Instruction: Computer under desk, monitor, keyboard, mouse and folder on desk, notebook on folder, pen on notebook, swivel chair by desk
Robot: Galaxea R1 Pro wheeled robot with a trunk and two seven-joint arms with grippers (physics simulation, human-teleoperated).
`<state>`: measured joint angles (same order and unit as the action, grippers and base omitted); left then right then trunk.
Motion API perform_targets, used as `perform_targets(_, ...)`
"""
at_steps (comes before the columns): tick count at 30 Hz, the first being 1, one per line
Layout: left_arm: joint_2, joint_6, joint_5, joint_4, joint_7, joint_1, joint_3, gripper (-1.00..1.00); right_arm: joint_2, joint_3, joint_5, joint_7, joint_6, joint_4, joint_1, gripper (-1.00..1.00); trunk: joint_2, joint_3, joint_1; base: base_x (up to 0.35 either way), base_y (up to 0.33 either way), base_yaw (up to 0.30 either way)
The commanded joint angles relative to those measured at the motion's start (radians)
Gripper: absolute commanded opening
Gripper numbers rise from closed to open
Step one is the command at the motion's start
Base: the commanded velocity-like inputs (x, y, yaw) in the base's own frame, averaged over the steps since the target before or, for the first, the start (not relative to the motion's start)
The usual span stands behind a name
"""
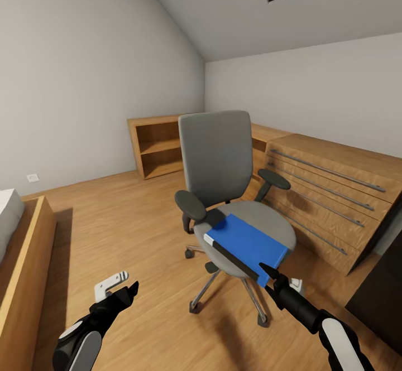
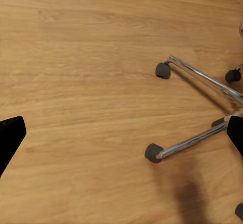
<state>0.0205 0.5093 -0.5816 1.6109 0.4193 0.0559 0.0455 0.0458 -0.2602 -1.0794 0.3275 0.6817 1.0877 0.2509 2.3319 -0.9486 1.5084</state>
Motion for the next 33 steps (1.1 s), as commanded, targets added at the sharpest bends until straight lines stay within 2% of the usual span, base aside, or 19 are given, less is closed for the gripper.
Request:
perform_targets(1,0.001,0.001,-0.01,0.001,0.01,0.001,0.002,1.0,0.0,-0.002,-0.001,0.002,0.006,0.0,0.001,1.0,0.0,-0.001,0.0,0.006,0.005,0.0)
perform_targets(4,0.001,0.001,-0.01,0.001,0.01,0.001,0.002,1.0,0.0,-0.002,-0.001,0.002,0.007,0.0,0.001,1.0,0.0,-0.001,0.0,0.003,0.003,0.0)
perform_targets(5,0.001,0.001,-0.01,0.001,0.01,0.001,0.002,1.0,0.0,-0.002,-0.001,-0.002,0.008,0.0,0.001,-1.0,0.0,-0.001,0.0,0.002,0.001,0.0)
perform_targets(16,0.001,0.002,-0.01,0.001,0.01,0.001,0.002,1.0,0.0,-0.002,-0.003,-0.034,0.009,0.001,0.001,-1.0,0.0,-0.001,0.0,0.0,0.0,0.0)
perform_targets(26,-0.002,-0.001,-0.009,0.001,0.013,0.001,0.007,1.0,0.001,-0.002,-0.004,-0.035,0.01,0.004,0.001,-1.0,-0.07,0.03,-0.039,-0.007,0.0,0.0)
perform_targets(33,-0.002,-0.002,-0.009,0.001,0.013,0.001,0.009,1.0,0.003,-0.006,-0.004,-0.035,0.01,0.006,0.001,-1.0,-0.119,0.052,-0.065,-0.265,-0.007,0.0)
